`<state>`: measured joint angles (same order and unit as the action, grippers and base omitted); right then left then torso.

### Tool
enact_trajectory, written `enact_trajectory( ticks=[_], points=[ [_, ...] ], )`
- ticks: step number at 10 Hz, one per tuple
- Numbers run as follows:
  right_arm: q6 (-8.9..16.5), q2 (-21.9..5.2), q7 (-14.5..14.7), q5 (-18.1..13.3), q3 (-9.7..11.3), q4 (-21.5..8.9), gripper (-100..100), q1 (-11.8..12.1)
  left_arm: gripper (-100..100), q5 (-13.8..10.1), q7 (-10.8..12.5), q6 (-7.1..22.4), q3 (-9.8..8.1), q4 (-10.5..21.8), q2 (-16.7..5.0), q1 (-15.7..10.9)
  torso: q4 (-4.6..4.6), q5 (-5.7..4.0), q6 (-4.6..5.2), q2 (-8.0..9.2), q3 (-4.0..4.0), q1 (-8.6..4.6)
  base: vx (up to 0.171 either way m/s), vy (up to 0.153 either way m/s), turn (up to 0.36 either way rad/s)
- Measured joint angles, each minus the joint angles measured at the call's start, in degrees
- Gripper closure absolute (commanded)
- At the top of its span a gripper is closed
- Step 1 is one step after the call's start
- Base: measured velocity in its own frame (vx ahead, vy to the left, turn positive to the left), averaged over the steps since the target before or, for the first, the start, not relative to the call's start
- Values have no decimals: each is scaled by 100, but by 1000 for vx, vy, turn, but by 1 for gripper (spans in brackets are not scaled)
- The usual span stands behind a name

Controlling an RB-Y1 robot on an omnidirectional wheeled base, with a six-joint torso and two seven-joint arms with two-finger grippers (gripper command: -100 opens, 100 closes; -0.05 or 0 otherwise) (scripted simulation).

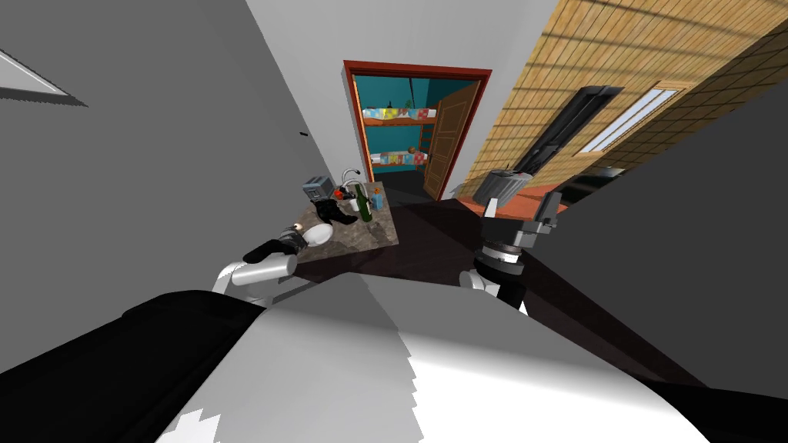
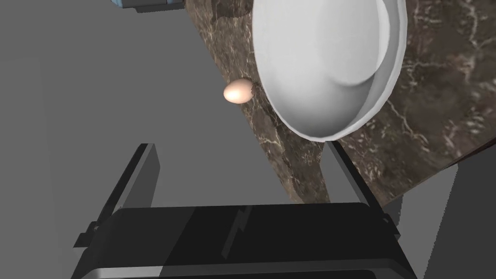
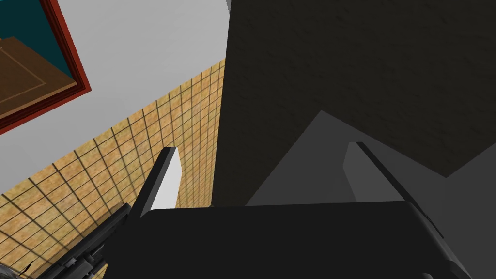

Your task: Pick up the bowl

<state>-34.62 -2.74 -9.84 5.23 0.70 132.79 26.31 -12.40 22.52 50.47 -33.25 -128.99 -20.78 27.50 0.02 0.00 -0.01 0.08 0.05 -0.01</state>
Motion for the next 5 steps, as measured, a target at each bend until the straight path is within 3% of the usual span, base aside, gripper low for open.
enact_trajectory(
  ticks=[5],
  points=[
    [0, 0, 0, 0, 0, 0, 0, 0, -100, -232, 220, 716, -169, 366, -323, -64, -1, 1, -1, -4, -2, 5, -14, -2, -133]
  ],
)
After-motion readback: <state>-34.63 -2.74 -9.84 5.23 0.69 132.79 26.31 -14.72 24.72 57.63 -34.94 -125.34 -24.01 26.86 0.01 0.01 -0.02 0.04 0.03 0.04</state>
